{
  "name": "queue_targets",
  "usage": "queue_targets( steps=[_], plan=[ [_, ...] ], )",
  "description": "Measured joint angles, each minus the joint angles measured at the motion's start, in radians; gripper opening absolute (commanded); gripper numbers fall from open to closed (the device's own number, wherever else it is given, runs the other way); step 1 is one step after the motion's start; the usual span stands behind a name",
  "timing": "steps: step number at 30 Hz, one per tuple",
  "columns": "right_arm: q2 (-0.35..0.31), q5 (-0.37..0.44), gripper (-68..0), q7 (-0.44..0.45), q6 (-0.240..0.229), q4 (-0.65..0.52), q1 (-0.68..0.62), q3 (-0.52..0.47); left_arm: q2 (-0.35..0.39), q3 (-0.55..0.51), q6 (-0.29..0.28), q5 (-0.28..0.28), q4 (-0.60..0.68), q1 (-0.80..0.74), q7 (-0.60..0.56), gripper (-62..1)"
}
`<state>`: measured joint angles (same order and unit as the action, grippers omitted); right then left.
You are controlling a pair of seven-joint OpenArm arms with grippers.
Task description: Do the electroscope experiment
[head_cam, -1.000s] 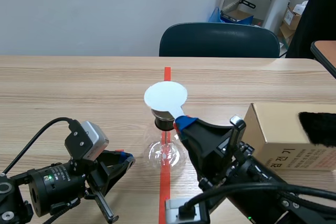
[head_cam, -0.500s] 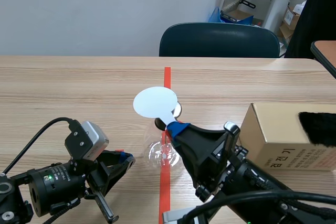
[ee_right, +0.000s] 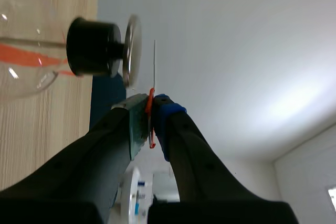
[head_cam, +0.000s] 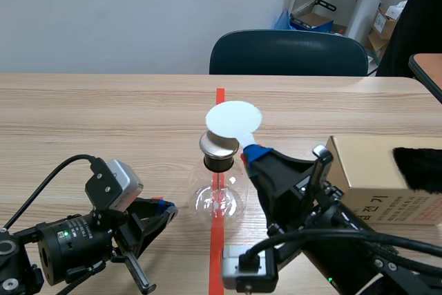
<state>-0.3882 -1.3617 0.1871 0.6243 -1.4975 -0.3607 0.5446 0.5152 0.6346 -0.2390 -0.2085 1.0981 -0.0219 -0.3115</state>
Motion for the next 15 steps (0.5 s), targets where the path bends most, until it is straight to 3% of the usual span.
queue_targets(
  steps=[9,15],
  plan=[
    [0.000,0.001,-66.9,-0.304,0.000,0.000,0.000,0.000,0.000,0.000,0.000,0.000,0.000,0.000,0.000,-57.8],
    [0.000,0.004,-66.9,-0.431,0.000,0.000,-0.003,0.000,0.000,0.000,0.000,0.000,0.000,0.000,0.000,-57.8]
  ],
)
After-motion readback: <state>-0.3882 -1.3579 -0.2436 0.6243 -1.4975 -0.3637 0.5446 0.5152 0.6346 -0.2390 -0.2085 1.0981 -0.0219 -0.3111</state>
